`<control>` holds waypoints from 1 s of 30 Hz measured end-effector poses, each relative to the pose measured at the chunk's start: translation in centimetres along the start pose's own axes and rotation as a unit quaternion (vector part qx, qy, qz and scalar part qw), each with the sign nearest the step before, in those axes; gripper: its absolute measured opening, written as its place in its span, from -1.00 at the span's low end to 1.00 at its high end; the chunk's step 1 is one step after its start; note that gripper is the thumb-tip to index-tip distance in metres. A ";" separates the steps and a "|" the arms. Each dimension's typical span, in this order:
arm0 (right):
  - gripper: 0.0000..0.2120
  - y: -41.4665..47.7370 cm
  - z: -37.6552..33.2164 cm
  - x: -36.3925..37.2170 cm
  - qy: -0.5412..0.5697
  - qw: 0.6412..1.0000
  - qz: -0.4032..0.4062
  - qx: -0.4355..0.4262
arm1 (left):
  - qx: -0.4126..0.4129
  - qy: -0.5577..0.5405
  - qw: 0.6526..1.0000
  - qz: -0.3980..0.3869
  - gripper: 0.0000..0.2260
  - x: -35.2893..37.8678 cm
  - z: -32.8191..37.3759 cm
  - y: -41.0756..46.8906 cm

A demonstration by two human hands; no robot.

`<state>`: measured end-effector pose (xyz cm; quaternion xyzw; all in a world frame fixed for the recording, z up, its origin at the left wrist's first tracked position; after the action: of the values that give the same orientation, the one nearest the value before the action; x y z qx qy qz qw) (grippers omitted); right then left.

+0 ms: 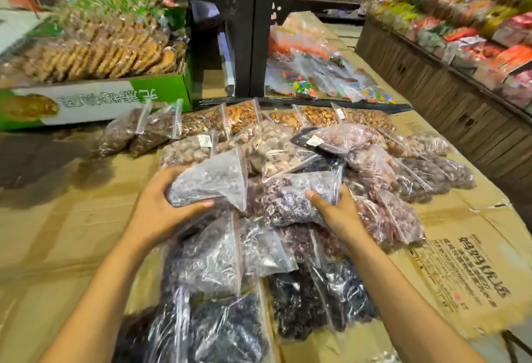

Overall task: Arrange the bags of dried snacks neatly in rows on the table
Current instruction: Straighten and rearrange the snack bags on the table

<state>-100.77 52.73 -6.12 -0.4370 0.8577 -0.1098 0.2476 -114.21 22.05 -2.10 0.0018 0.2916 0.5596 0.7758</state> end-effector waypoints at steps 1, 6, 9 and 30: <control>-0.08 0.0 0.0 0.1 0.007 1.000 0.002 -0.005 | 0.003 0.007 1.000 0.003 -0.45 -1.1 -0.1 -1.0; -0.16 0.2 0.6 0.3 0.038 0.998 0.047 -0.001 | -0.063 0.027 0.996 -0.064 -0.55 -3.4 -4.6 -7.3; -0.19 0.1 0.9 0.5 0.035 0.997 0.062 -0.003 | -0.112 0.006 0.987 -0.117 -0.59 -3.7 -7.9 -10.8; -0.15 -0.7 1.5 0.7 0.063 0.994 0.089 -0.016 | -0.174 0.193 0.966 -0.003 -0.30 -1.0 -7.7 -13.4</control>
<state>-99.80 51.77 -7.37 -0.3549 0.9087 -0.1013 0.1948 -106.32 13.69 -12.44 -0.2421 0.3337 0.5889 0.6952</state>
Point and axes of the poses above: each hand's wrist, its own y-axis towards the middle knuckle, its own x-axis out of the palm, z = x × y, the point moved 10 cm from there along y, towards the middle knuckle, and after that the axes turned 7 degrees about x, right-handed, at the moved point
